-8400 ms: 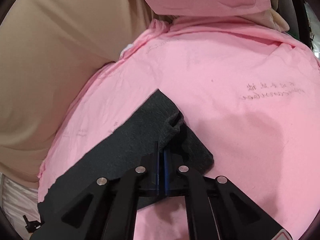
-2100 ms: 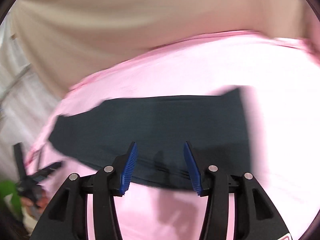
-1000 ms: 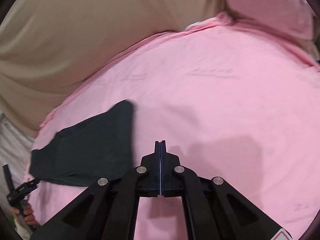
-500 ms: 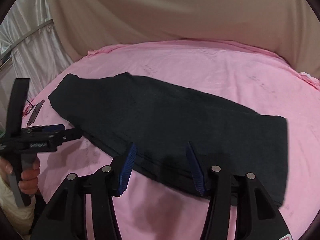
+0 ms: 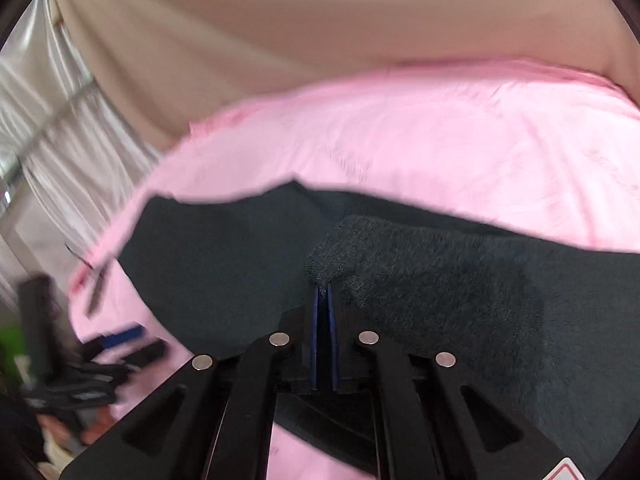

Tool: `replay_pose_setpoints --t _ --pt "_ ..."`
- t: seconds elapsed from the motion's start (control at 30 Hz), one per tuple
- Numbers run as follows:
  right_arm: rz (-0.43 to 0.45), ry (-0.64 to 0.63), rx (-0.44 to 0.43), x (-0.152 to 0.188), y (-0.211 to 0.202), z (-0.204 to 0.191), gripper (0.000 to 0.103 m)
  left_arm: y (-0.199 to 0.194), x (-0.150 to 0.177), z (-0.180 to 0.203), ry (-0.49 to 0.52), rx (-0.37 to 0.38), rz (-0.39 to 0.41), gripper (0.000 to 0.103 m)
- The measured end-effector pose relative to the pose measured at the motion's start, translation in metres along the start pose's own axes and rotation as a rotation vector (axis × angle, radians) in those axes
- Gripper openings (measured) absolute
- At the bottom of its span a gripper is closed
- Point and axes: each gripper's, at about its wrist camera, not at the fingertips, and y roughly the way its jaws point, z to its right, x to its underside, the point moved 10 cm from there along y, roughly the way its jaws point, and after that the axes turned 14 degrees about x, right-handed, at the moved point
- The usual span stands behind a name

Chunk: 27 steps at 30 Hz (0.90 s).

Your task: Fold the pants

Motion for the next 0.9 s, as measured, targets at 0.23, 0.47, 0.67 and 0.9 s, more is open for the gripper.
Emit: replay_pose_setpoints --t 0.23,0.47,0.67,0.9 --pt "0.119 0.045 0.009 0.006 -0.061 0.030 0.018 -0.008 -0.001 -0.030 -0.049 -0.036 0.017 0.094" --pt "0.144 0.312 0.210 0.071 -0.119 0.175 0.020 -0.007 -0.009 -0.012 -0.031 -0.003 0.033 0.095" --pt "0.160 0.389 0.251 0.094 -0.131 0.212 0.013 0.017 -0.013 0.044 0.049 0.050 -0.003 0.095" --pt "0.106 0.328 0.240 0.095 -0.105 0.207 0.019 0.030 -0.008 0.059 0.035 0.066 -0.035 0.095"
